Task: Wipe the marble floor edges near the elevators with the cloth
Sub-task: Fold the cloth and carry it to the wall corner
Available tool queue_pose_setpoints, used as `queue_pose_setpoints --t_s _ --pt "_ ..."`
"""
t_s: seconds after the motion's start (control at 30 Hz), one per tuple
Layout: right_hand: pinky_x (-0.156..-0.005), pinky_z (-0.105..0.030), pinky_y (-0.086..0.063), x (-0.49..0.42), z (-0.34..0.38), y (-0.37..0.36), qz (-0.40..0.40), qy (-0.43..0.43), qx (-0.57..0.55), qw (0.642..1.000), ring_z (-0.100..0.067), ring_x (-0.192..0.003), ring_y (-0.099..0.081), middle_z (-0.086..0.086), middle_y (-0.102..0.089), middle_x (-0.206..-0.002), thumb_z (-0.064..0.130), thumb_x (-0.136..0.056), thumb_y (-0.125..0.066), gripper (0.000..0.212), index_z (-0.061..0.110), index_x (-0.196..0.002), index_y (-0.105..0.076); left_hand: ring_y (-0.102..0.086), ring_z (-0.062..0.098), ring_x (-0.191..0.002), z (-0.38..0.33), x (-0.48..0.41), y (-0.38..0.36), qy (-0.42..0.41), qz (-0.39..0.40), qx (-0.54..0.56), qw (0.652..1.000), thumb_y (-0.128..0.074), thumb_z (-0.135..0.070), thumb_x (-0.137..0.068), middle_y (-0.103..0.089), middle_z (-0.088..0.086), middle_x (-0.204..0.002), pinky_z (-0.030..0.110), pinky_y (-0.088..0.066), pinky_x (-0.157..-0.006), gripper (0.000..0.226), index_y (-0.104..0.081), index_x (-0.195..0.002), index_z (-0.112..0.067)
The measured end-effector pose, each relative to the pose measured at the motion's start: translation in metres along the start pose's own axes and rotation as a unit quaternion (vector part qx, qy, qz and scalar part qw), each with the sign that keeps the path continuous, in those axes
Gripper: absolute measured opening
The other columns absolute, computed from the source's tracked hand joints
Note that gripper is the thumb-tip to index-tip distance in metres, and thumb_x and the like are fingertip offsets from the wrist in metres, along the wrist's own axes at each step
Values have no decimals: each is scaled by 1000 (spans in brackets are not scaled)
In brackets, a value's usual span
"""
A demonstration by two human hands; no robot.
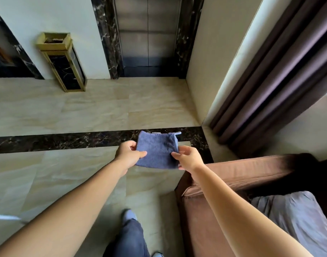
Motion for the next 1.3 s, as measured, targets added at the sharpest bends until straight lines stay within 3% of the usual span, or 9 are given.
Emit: queue_pose_setpoints --t_s 0.17,0.27,0.4,0.5,0.7,0.83,1.07,1.2,1.3 --pt "-60 -34 -59 -128 39 3 -38 -17 23 999 -18 -66 -59 -6 -65 -79 13 -89 -68 11 5 -95 -72 -55 21 -71 -48 -128 -16 -12 44 6 999 -79 -9 -76 -62 3 -75 30 -41 -63 25 -55 -72 -15" --pt "-68 -43 -60 -196 72 4 -59 -40 31 997 -20 -60 -56 -4 -59 -67 14 -88 -69 11 3 -87 -70 -57 21 -71 -87 -205 -16 -13 63 -3 998 -81 -10 -74 -63 2 -73 30 -44 -63 26 -57 -72 -17" --pt "-66 -44 -58 -265 122 10 -83 -68 38 994 -19 -51 -52 2 -53 -53 13 -87 -69 18 14 -69 -65 -57 22 -70 -147 -294 -17 -1 93 -21 995 -82 -14 -72 -63 1 -73 32 -48 -65 25 -58 -73 -18" --pt "-69 -46 -59 -324 153 23 -106 -82 27 991 -21 -56 -55 -2 -56 -58 13 -87 -69 20 11 -68 -63 -58 21 -71 -196 -358 -27 -22 114 -37 993 -82 -12 -73 -65 1 -76 29 -45 -64 21 -62 -79 -15" --pt "-75 -53 -60 -449 188 54 -119 -103 16 987 -30 -69 -64 -13 -65 -75 11 -87 -67 13 2 -93 -73 -56 20 -69 -257 -477 -69 -26 142 -74 987 -79 -13 -75 -62 0 -72 28 -42 -61 22 -58 -73 -16" --pt "-68 -41 -61 -543 197 78 -101 -134 -38 985 -31 -78 -67 -13 -69 -85 8 -87 -67 12 16 -81 -73 -56 22 -70 -291 -561 -106 4 142 -87 986 -79 -12 -78 -60 1 -70 29 -41 -63 22 -57 -72 -15" --pt "-45 -25 -53 -697 216 131 -96 -194 -59 975 -21 -64 -61 -11 -64 -80 5 -87 -70 16 19 -78 -70 -57 24 -74 -348 -690 -179 37 156 -102 982 -78 -10 -78 -58 4 -68 33 -44 -67 26 -54 -68 -14" --pt "-65 -42 -61 -759 193 147 -104 -245 -22 964 -25 -66 -63 -9 -65 -73 11 -84 -72 17 19 -69 -69 -58 26 -74 -346 -753 -229 89 180 -124 972 -78 -10 -78 -56 6 -67 37 -49 -68 27 -53 -67 -14" --pt "-72 -44 -58 -804 152 156 -98 -269 15 958 -24 -64 -60 -5 -63 -65 17 -83 -72 6 12 -79 -73 -62 29 -78 -321 -799 -279 131 207 -134 960 -76 -10 -80 -62 13 -78 42 -57 -72 19 -59 -74 -11"
Point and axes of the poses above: each hand's wrist, its own x-axis away from the middle knuckle, its own y-axis out of the back of the hand, z = x × y, the point moved 2 cm from there along -x, towards the middle knuckle
